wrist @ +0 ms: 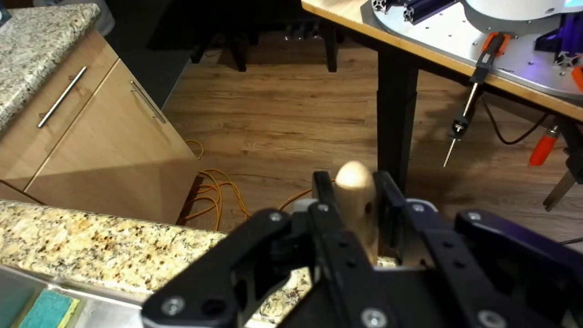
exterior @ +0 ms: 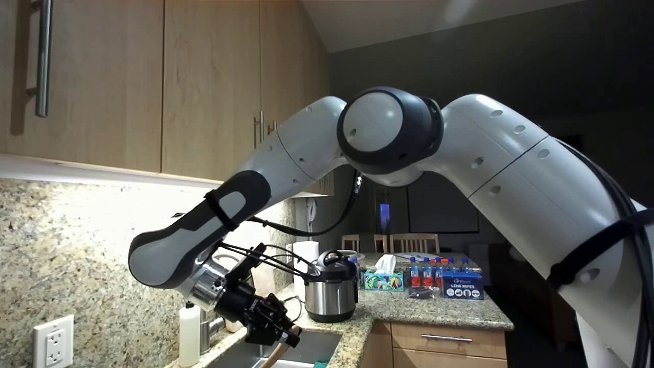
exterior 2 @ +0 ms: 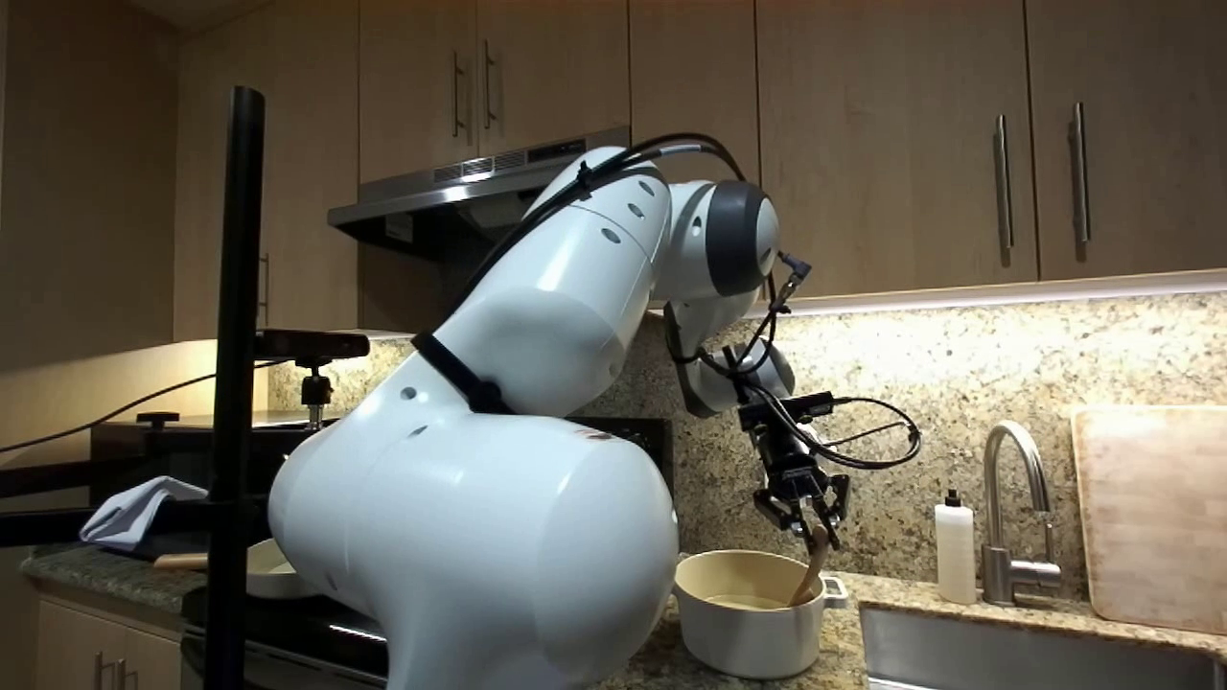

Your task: Use the wooden spoon to stir the contents in the white pot

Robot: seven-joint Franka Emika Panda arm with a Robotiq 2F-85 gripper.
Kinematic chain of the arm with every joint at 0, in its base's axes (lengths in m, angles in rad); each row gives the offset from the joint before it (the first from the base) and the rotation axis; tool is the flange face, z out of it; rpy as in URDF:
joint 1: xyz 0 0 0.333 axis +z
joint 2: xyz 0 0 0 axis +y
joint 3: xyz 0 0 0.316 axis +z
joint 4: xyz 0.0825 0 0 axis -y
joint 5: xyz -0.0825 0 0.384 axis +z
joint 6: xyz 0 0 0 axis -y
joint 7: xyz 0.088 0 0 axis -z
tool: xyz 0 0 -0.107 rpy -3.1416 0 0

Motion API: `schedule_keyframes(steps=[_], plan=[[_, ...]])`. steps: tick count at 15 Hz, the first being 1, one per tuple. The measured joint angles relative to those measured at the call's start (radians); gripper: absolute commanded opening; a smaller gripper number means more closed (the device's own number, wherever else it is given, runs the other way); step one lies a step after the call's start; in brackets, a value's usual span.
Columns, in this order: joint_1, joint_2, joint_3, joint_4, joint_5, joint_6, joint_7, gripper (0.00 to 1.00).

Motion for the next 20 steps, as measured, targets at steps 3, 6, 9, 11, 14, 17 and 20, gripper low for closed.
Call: schedule_keyframes(steps=[3,6,9,11,14,17,20], plan=[[0.002,0.049,0.007,0.074,0.0,-0.036,-0.013,0.08],[0.011,0.094,0.016,0.134,0.0,-0.062,-0.031,0.08],[0.033,0.145,0.018,0.194,0.0,-0.111,-0.053,0.08],[0.048,0.185,0.019,0.236,0.0,-0.149,-0.067,0.09],[0.064,0.25,0.018,0.307,0.0,-0.188,-0.092,0.1],[0.067,0.326,0.011,0.392,0.0,-0.209,-0.095,0.1],[0.069,0.393,0.003,0.473,0.0,-0.235,-0.103,0.09]])
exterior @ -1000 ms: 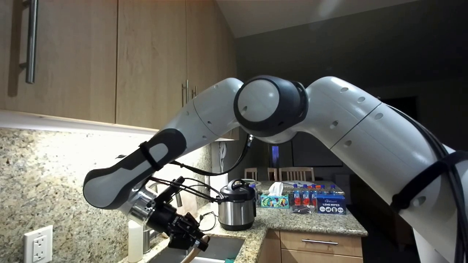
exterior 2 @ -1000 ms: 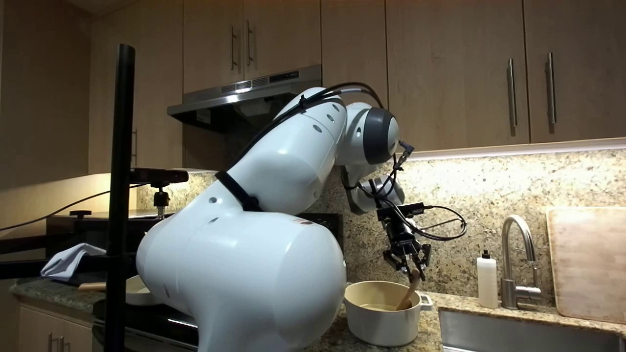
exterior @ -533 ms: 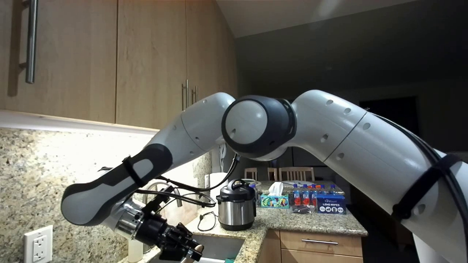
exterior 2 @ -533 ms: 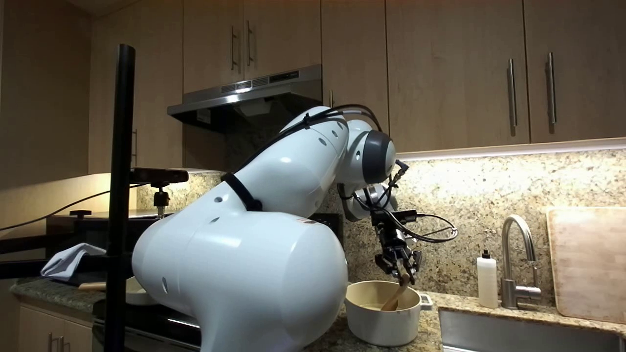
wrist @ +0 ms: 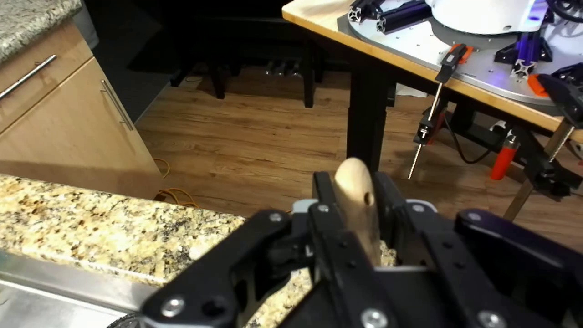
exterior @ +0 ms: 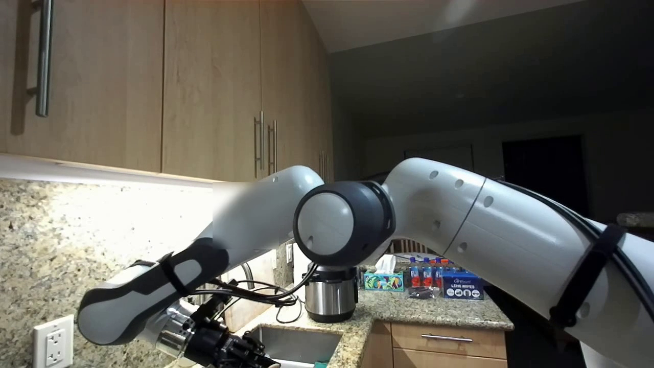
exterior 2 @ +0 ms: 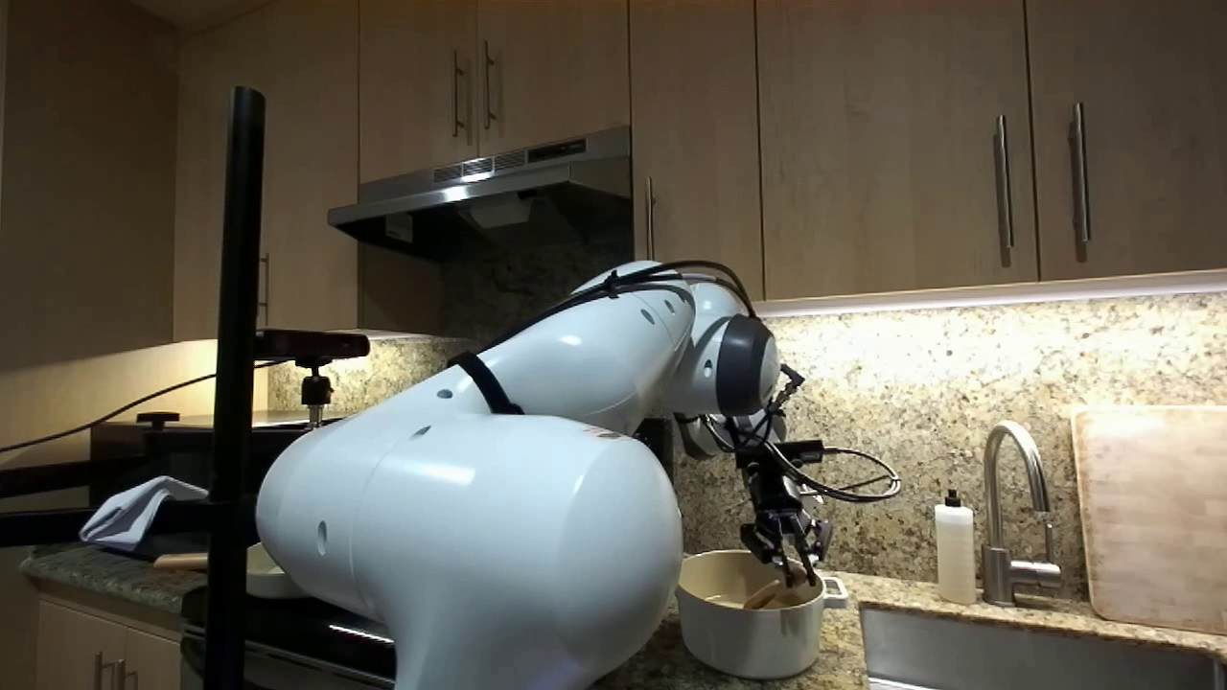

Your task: Use the wooden spoon to stir the contents in the white pot

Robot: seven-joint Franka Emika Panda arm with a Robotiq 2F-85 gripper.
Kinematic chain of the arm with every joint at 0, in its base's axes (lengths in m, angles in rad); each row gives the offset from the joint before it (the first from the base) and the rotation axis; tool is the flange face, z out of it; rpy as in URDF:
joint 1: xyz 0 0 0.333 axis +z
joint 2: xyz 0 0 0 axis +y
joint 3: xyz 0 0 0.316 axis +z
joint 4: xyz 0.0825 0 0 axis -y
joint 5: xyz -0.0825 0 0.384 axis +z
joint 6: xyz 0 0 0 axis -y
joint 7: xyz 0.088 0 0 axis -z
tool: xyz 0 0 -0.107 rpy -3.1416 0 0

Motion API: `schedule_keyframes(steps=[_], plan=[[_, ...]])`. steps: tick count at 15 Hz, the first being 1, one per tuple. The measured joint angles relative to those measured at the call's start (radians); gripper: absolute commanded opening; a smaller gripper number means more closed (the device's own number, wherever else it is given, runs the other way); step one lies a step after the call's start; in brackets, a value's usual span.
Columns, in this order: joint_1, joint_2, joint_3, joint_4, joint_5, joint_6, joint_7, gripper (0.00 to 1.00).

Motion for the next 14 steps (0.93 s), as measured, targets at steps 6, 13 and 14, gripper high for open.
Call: schedule_keyframes(steps=[6,13,14], plan=[[0.049,0.062,-0.007,0.096,-0.009,-0.092,-0.071,0.1],[0.077,0.052,-0.022,0.096,-0.133,-0.156,-0.174,0.09],[0.071,0.047,-0.03,0.095,-0.145,-0.156,-0.178,0.09]])
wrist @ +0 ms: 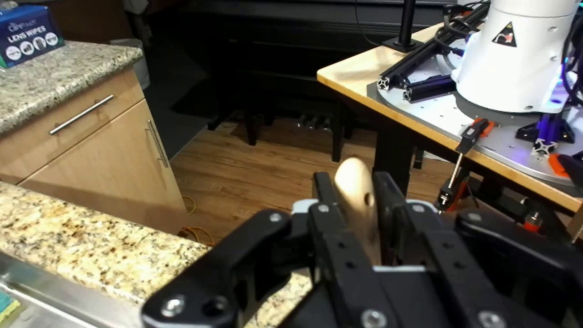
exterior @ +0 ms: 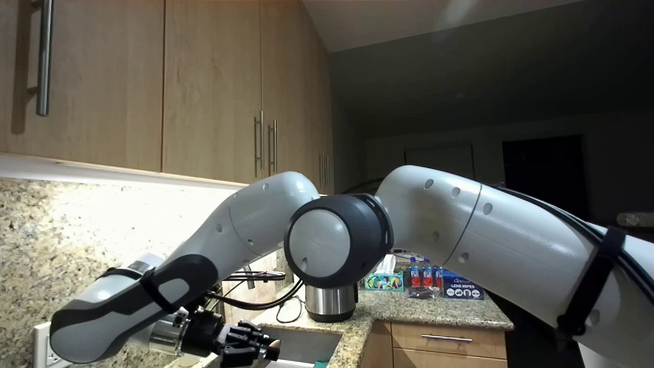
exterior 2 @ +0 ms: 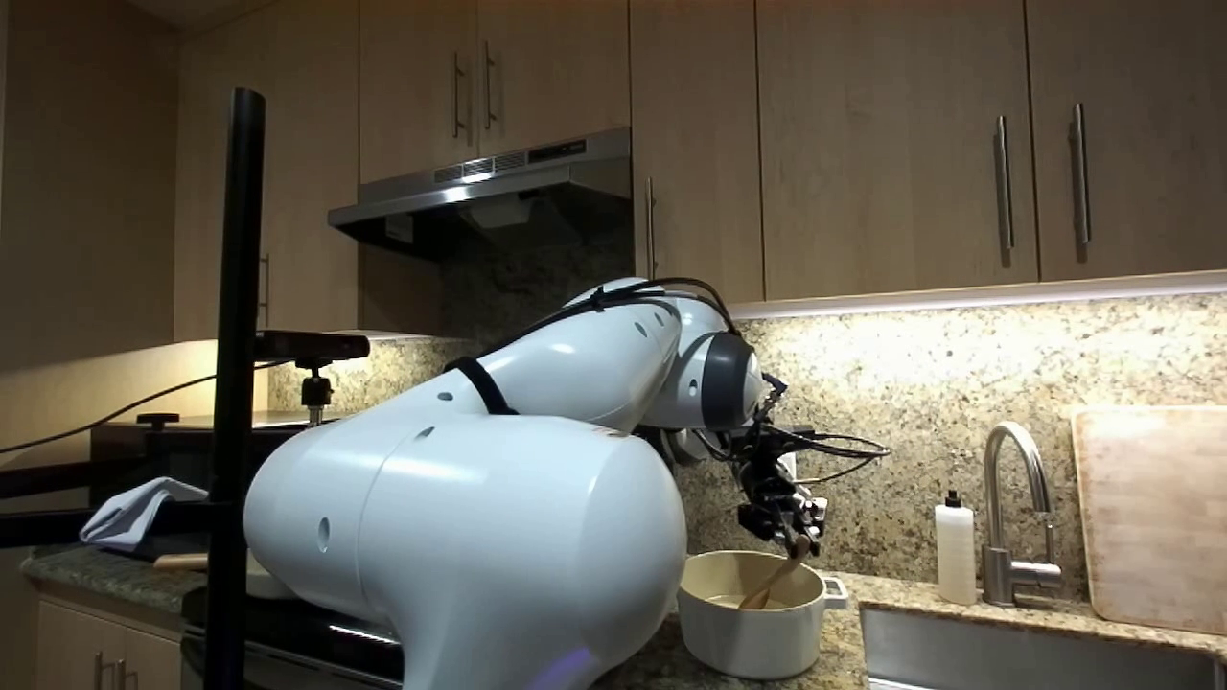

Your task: Use the wooden spoon to stir the contents in the white pot

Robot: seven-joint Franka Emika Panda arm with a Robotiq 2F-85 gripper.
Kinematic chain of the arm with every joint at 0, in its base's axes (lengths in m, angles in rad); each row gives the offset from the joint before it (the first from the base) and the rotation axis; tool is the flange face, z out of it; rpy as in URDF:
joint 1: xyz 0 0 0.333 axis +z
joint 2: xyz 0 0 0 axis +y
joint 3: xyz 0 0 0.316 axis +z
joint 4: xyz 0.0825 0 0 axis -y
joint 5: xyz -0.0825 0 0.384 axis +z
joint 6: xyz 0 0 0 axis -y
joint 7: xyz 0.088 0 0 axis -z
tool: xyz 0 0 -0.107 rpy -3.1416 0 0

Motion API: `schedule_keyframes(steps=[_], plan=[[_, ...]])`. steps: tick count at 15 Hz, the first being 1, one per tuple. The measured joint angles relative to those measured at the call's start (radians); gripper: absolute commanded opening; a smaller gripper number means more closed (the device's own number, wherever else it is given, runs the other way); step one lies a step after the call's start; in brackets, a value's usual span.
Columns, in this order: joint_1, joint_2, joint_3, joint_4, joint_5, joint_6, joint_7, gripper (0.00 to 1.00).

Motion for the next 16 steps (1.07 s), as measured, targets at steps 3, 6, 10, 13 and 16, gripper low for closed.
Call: schedule_keyframes(steps=[3,6,10,13,16], plan=[[-0.018,-0.016,-0.03,-0.01,-0.035,0.0,-0.001,0.09],[-0.024,-0.023,-0.06,-0.028,-0.087,0.0,-0.003,0.09],[-0.012,-0.017,-0.073,-0.07,-0.173,-0.003,-0.075,0.09],[0.005,0.006,-0.051,-0.079,-0.269,-0.027,-0.126,0.09],[0.027,0.023,-0.024,-0.079,-0.325,-0.036,-0.146,0.09]])
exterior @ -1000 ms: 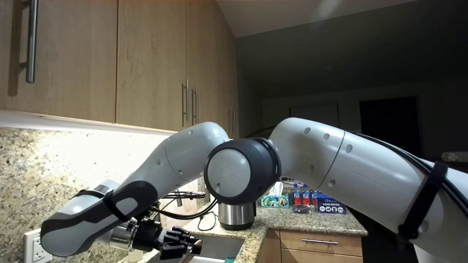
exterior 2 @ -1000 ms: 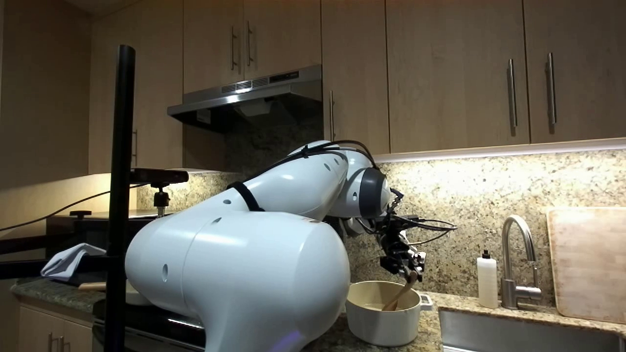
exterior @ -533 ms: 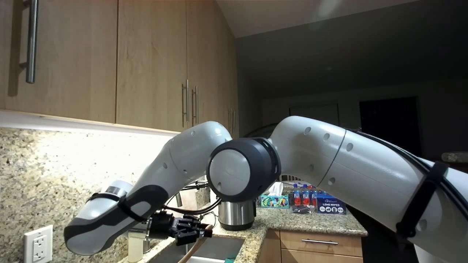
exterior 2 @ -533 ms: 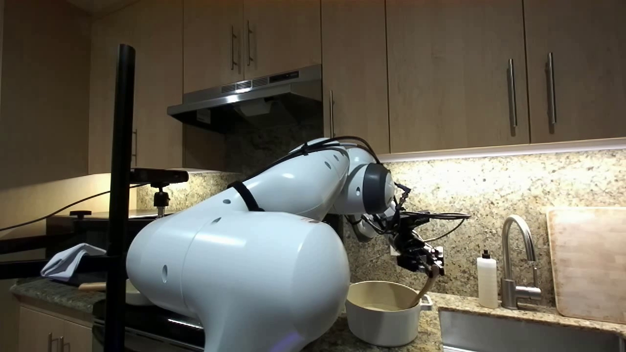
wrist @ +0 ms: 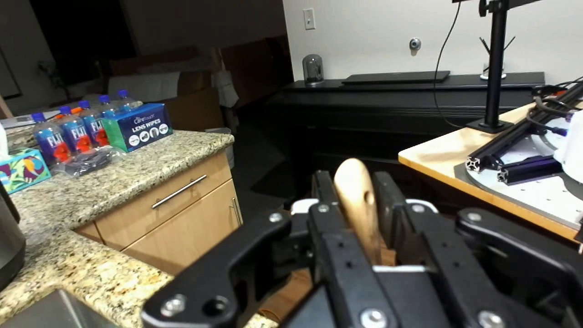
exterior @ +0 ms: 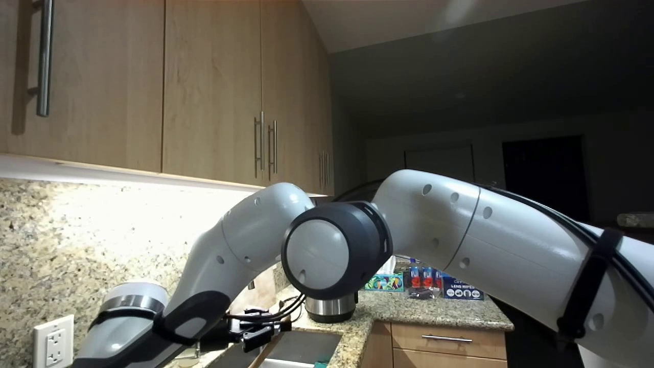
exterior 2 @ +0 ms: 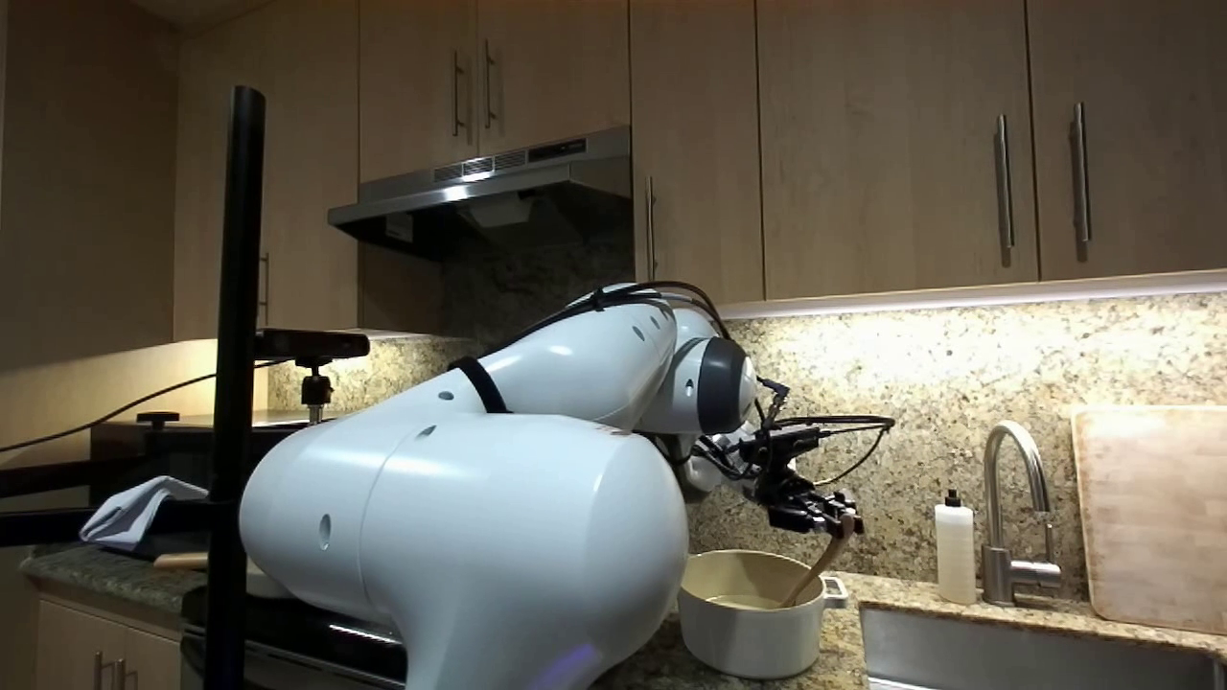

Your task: Use the wooden spoon to stir the contents in the white pot

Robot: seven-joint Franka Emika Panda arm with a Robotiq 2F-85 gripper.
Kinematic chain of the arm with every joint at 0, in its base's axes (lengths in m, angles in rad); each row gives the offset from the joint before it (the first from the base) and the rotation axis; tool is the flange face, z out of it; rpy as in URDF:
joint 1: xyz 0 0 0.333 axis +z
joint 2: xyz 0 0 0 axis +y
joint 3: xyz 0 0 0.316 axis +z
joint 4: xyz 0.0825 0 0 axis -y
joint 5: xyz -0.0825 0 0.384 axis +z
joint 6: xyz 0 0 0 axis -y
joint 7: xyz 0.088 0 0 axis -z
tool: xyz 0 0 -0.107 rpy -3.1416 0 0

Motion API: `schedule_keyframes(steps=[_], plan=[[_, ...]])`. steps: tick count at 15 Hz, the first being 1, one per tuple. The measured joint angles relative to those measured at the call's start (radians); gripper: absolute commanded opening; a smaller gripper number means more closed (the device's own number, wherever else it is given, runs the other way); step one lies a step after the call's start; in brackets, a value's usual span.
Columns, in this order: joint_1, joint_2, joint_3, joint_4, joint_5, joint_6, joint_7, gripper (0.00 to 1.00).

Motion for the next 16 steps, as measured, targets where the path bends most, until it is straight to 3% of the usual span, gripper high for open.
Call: schedule_keyframes(steps=[9,16], plan=[[0.037,0.003,0.066,0.007,-0.006,0.001,-0.001,0.09],[0.037,0.056,0.064,0.121,0.017,0.015,-0.001,0.1]])
